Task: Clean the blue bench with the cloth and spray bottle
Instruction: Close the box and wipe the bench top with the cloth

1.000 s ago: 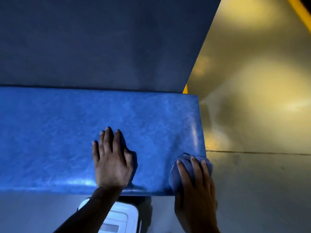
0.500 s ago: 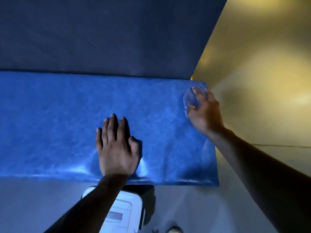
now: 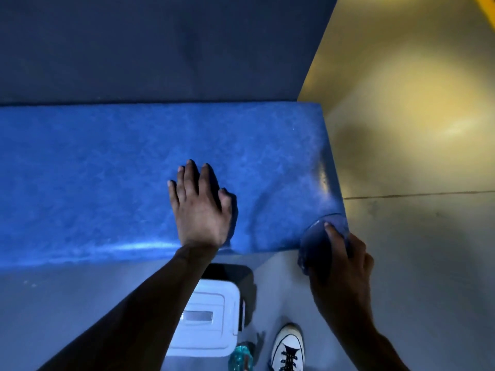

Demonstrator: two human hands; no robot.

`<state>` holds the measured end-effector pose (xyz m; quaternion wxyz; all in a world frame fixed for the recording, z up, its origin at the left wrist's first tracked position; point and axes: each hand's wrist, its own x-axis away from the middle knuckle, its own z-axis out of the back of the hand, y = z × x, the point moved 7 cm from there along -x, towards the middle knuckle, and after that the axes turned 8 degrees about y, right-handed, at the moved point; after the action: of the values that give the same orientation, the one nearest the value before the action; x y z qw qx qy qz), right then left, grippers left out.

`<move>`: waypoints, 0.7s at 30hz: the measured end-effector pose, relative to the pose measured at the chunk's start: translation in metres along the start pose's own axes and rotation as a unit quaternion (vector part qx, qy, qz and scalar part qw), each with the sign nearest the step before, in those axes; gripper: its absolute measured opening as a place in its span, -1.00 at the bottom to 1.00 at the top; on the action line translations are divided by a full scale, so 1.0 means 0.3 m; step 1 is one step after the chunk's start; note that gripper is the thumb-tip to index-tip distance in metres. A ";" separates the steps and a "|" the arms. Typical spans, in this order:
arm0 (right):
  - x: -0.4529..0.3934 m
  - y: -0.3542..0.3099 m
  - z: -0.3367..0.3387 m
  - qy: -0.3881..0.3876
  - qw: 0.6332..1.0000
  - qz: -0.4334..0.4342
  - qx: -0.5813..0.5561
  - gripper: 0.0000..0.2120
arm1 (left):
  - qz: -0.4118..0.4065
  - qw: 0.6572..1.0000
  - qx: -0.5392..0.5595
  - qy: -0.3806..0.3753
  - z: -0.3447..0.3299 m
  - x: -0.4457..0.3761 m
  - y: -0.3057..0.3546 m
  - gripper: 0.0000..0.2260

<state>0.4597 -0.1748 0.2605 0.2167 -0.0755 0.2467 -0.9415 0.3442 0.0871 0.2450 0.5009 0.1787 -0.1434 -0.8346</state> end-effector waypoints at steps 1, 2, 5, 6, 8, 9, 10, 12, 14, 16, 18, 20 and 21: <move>0.032 0.011 0.001 -0.015 0.999 -0.035 -0.039 -0.30 | -0.012 1.000 0.015 -0.018 0.011 0.001 -0.004 -0.43; 0.065 0.013 0.000 -0.029 0.994 -0.066 -0.078 -0.37 | -0.029 0.998 0.025 -0.041 0.023 0.005 -0.013 -0.44; 0.152 -0.041 0.006 -0.039 0.993 -0.062 -0.088 -0.54 | -0.085 0.988 0.041 -0.123 0.067 0.029 -0.056 -0.49; 0.182 -0.064 0.001 -0.043 0.993 -0.058 -0.089 -0.58 | -0.094 0.983 0.055 -0.149 0.085 0.043 -0.073 -0.49; 0.241 -0.100 -0.024 -0.057 0.990 -0.089 -0.096 -0.66 | -0.100 0.972 0.106 -0.182 0.142 0.089 -0.102 -0.56; 0.276 -0.114 -0.039 -0.063 0.986 -0.116 -0.106 -0.69 | -0.114 0.967 0.140 -0.179 0.181 0.119 -0.110 -0.63; 0.312 -0.131 -0.052 -0.066 0.982 -0.137 -0.115 -0.70 | -0.133 0.961 0.176 -0.168 0.221 0.157 -0.119 -0.69; 0.385 -0.191 -0.072 -0.058 0.973 -0.165 -0.149 -0.70 | -0.137 0.947 0.243 -0.162 0.290 0.250 -0.155 -0.78; 0.455 -0.256 -0.098 -0.044 0.955 -0.176 -0.233 -0.75 | -0.031 0.920 0.312 -0.236 0.298 0.363 -0.228 -0.83; 0.520 -0.312 -0.128 -0.033 0.930 -0.191 -0.312 -0.72 | 0.113 0.848 0.388 -0.343 0.284 0.504 -0.289 -0.80; 0.572 -0.335 -0.167 -0.033 0.915 -0.221 -0.337 -0.76 | 0.222 0.780 0.430 -0.396 0.282 0.619 -0.337 -0.75; 0.618 -0.357 -0.210 -0.059 0.896 -0.221 -0.381 -0.77 | 0.284 0.749 0.448 -0.397 0.296 0.693 -0.377 -0.79; 0.645 -0.368 -0.232 -0.087 0.885 -0.220 -0.401 -0.73 | 0.297 0.751 0.449 -0.383 0.303 0.720 -0.397 -0.83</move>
<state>0.2285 -0.1443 0.2617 -0.0243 -0.2894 0.5603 -0.7757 0.1167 -0.0447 0.2433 0.4889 -0.0030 -0.7270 -0.4822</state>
